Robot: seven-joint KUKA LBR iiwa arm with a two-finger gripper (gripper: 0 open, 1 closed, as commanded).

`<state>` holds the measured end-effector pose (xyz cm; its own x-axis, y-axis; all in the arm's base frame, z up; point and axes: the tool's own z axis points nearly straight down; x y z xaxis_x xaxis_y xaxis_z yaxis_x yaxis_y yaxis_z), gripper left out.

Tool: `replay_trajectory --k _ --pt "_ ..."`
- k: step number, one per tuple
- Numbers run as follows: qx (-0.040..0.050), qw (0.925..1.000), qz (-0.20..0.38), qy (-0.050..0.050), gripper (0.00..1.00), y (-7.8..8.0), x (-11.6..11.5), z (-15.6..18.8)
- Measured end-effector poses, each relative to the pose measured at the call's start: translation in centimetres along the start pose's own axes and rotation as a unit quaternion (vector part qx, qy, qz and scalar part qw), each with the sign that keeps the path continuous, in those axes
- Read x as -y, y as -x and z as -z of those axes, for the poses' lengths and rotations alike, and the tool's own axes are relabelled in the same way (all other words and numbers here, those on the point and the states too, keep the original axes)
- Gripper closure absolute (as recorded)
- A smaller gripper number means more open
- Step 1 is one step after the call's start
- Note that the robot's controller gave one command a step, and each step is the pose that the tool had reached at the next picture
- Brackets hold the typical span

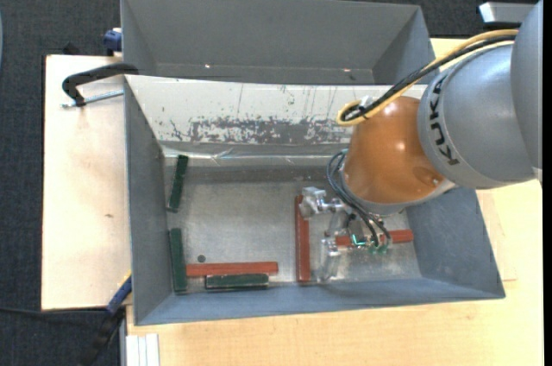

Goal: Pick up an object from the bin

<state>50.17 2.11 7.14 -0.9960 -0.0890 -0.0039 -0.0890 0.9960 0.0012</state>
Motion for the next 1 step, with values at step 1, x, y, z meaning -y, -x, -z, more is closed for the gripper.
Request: replay_trajectory --k 1 --pt "0.0003 1.0 0.001 -0.002 0.0 2.0 -5.14 -0.04"
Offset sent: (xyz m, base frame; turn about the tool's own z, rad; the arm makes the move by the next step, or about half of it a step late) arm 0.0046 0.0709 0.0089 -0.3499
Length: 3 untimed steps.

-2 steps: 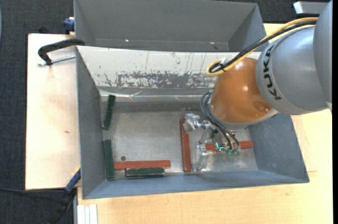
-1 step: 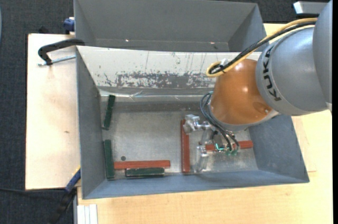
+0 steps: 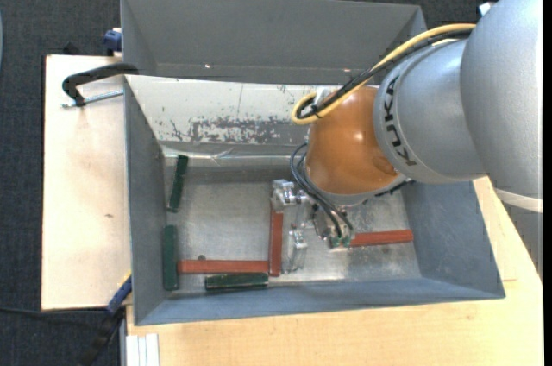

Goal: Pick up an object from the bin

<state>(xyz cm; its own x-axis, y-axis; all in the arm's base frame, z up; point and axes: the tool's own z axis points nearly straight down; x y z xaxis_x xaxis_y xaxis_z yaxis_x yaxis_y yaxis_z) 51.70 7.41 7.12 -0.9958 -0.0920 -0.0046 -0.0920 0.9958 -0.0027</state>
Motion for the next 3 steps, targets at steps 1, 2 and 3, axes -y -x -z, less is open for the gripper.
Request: replay_trajectory --k 1,2,3 --pt "0.001 0.9946 0.103 0.003 0.0 -0.1 -3.4 0.6" --pt "0.0006 0.9795 0.202 0.002 0.0 -0.9 -6.2 1.2" --pt "-0.0006 0.9822 0.188 0.003 0.0 -1.6 -7.8 1.0"
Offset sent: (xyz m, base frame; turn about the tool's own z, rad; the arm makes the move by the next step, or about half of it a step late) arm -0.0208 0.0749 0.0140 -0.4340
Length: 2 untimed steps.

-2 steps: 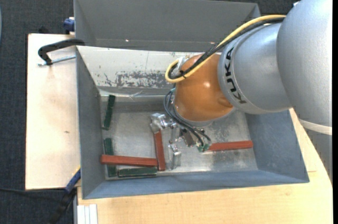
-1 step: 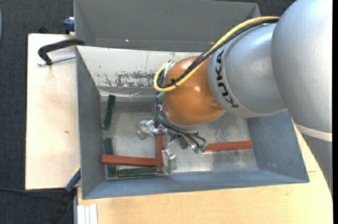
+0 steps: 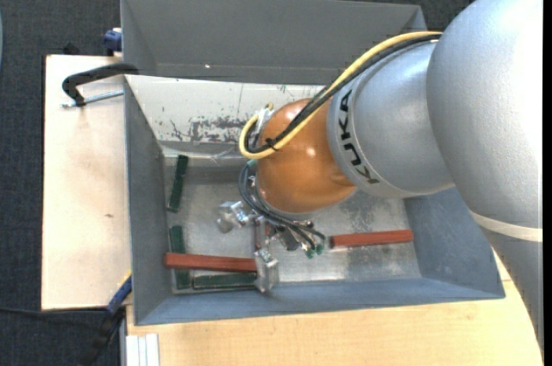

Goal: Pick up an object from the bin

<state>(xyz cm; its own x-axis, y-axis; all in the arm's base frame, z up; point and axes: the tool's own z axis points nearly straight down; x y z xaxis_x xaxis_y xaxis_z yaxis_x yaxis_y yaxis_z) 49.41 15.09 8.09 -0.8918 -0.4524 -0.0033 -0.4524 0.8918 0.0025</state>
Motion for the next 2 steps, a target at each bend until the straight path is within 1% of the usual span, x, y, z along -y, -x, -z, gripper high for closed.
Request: replay_trajectory --k 1,2 --pt "-0.0014 0.9985 -0.055 -0.002 1.0 0.83 -0.88 -0.92" --pt "-0.0014 0.9985 -0.056 -0.002 1.0 0.83 -0.88 -0.91"
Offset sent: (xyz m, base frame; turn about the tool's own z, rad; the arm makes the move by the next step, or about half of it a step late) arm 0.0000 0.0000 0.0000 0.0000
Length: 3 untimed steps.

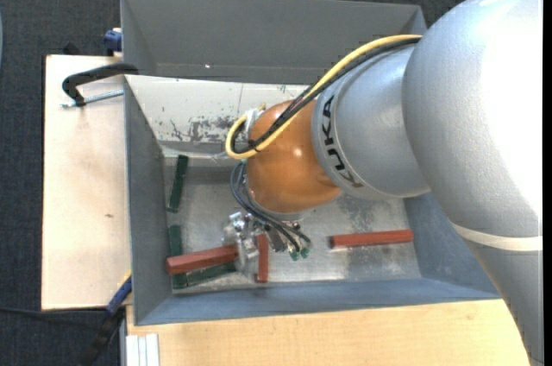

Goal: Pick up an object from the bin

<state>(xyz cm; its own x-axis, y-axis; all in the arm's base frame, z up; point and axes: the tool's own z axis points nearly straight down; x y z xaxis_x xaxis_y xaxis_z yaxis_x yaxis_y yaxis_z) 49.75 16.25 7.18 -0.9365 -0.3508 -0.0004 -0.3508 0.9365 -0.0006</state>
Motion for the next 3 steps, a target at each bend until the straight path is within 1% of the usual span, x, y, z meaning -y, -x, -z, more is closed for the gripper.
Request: replay_trajectory --k 1,2,3 --pt "-0.0004 1.0 -0.006 0.002 1.0 0.9 3.5 4.5" --pt "0.0055 0.9995 -0.031 -0.001 1.0 2.6 4.9 6.8" --pt "-0.0008 0.9997 -0.026 0.001 1.0 1.0 5.3 12.0"
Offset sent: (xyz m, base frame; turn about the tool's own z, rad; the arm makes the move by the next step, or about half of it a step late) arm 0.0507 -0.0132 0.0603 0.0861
